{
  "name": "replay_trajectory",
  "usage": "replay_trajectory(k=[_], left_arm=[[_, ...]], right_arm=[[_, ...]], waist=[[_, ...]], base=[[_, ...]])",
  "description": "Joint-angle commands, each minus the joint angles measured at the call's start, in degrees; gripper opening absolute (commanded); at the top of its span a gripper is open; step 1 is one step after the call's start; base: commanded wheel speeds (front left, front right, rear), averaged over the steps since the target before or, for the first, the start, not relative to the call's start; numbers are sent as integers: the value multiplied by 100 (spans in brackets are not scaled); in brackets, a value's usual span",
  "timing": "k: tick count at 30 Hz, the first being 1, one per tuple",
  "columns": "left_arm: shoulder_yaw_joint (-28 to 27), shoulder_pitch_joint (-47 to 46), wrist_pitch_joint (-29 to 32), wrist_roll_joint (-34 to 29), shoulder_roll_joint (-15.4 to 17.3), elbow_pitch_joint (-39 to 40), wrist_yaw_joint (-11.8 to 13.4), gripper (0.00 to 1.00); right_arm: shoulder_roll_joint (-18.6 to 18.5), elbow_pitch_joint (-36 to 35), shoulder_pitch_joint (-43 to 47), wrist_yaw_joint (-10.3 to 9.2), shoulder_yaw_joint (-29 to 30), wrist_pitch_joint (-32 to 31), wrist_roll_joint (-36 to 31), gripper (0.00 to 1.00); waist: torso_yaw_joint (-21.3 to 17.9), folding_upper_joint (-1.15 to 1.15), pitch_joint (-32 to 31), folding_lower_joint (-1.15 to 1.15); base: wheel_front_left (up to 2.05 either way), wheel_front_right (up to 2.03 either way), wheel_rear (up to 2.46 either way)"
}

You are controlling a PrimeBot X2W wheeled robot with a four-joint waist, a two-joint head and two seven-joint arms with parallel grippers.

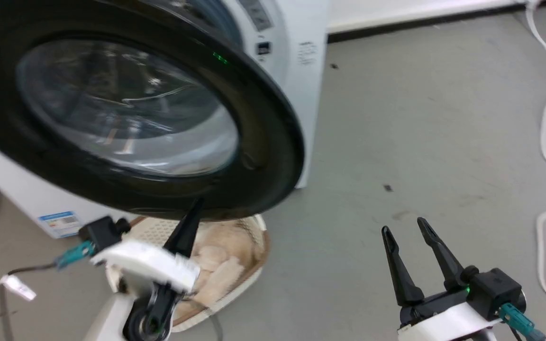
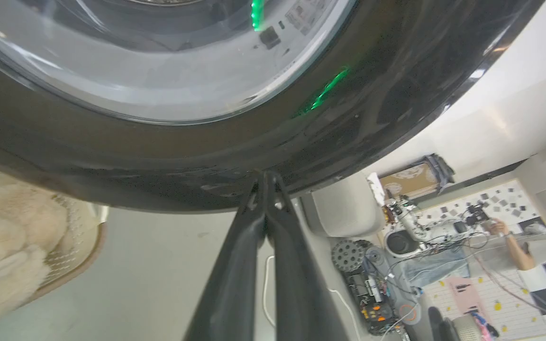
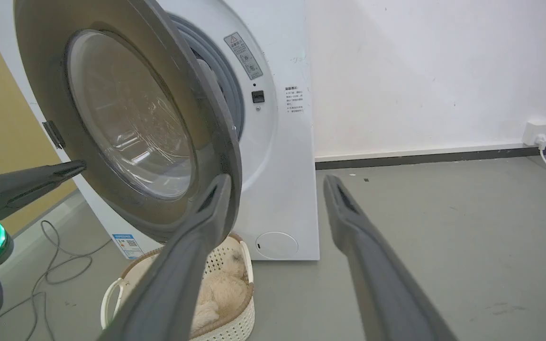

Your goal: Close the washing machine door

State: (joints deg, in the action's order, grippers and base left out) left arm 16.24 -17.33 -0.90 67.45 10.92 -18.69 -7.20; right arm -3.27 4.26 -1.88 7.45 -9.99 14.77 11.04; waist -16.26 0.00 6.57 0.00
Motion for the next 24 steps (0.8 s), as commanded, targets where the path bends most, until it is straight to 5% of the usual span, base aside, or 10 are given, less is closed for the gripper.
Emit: replay_trajectory(k=[1, 5, 9, 10, 11, 12, 22, 23, 24], left_arm=[[131, 158, -252, -296, 208, 124, -27, 0], [360, 440, -1174, -1348, 707, 280, -27, 0], [105, 681, -1400, -2537, 900, 601, 209, 0], [-111, 771, -1404, -2807, 837, 803, 307, 25], [-324, 885, -1406, -3122, 773, 1025, 397, 87], [-470, 1018, -1407, -3430, 711, 1221, 457, 100], [-1087, 2167, -1409, -5044, -97, 2095, 326, 100], [-1129, 2313, -1409, -5264, -290, 2109, 241, 100], [-1136, 2341, -1410, -5321, -335, 2096, 210, 100]], right_arm=[[-45, -14, 27, 3, -7, 23, -45, 100], [-144, -27, 100, 3, -20, 23, -29, 100], [-226, -43, 157, 3, -56, 23, 2, 100], [-247, -50, 164, 3, -66, 23, 4, 100], [-267, -56, 168, 3, -81, 23, 3, 100], [-286, -61, 172, 3, -88, 23, 4, 100], [-545, -18, 64, 3, -345, 23, 58, 100], [-697, 61, -7, 3, -534, 23, 120, 0], [-759, 90, -39, 3, -594, 23, 143, 0]], waist=[[354, 0, -211, 0], [762, 0, -382, 0], [1119, 0, -515, 0], [1207, 0, -537, 0], [1285, 0, -557, 0], [1365, 0, -579, 0], [1921, 0, -656, 0], [2050, 0, -651, 0], [2099, 0, -647, 0]], base=[[0, 0, 0], [0, 0, 0], [0, 0, 0], [0, 0, 0], [0, 0, 0], [0, 0, 0], [0, 0, 0], [0, 0, 0], [0, 0, 0]])
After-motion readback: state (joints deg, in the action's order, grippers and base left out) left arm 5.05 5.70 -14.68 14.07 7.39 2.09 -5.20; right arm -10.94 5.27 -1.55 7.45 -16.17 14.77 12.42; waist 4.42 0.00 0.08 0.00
